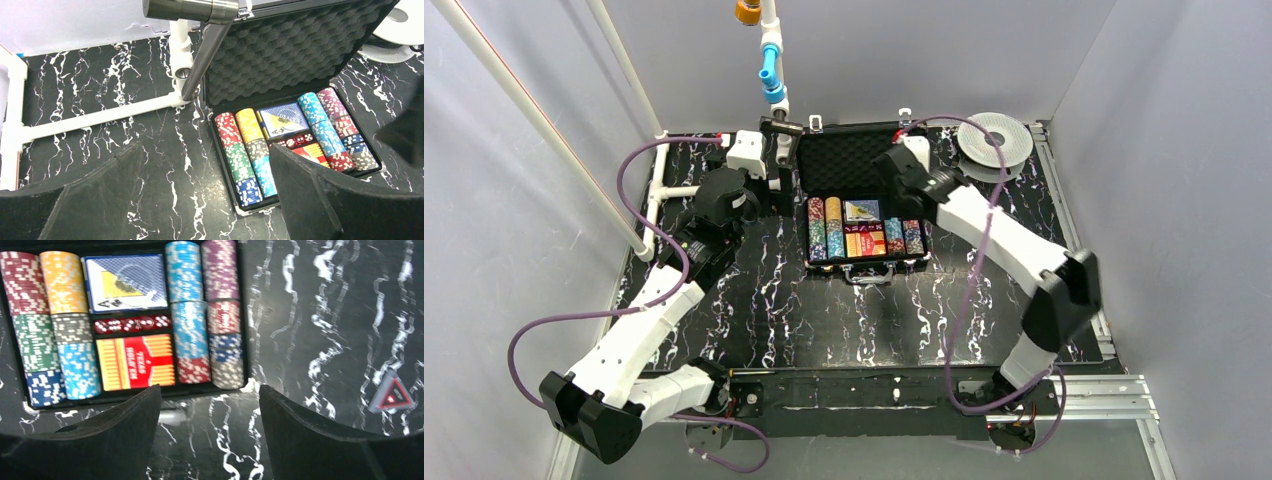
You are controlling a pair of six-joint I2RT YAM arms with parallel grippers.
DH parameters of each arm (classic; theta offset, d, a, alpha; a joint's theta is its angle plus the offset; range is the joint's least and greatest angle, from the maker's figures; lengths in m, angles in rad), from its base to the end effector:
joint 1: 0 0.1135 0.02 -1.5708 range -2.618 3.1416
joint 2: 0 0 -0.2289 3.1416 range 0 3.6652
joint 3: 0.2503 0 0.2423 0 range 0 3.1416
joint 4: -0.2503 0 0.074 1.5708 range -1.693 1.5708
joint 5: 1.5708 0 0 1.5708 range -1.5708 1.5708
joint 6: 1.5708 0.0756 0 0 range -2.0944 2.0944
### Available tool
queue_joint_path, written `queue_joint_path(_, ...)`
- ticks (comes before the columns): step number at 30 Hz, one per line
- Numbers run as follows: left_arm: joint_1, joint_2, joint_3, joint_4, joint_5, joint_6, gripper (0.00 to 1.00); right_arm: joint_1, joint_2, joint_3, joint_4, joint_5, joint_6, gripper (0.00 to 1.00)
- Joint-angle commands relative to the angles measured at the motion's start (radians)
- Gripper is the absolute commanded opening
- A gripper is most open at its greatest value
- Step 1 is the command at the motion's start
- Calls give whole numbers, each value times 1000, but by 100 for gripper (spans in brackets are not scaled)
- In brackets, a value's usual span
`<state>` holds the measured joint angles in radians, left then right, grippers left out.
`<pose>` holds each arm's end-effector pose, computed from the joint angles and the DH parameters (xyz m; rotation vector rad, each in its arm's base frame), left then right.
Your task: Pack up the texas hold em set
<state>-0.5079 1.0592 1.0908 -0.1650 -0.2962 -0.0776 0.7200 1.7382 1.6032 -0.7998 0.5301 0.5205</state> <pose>0.2604 -0.1197 0.3610 0.1451 1.6956 -0.1850 0.3120 0.2228 0.2551 -0.0249 2.3388 -0.0689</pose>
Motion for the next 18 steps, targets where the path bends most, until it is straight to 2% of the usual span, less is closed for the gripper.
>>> queue_joint_path(1,-4,-24,0,4,-3,10,100,-5,-203,-181,46,131,25,78)
queue_joint_path(5,-4,-26,0,3,0,8,100,-60,-392,-377,68,183,50,80)
queue_joint_path(7,-4,-27,1,4,6,7,100,-140,-479,-483,81,138,63,81)
queue_joint_path(13,-4,-27,0,2,9,3,99,-541,-639,-663,146,-141,74,86)
queue_joint_path(18,-4,-26,1,2,8,4,99,-855,-602,-689,172,-320,92,87)
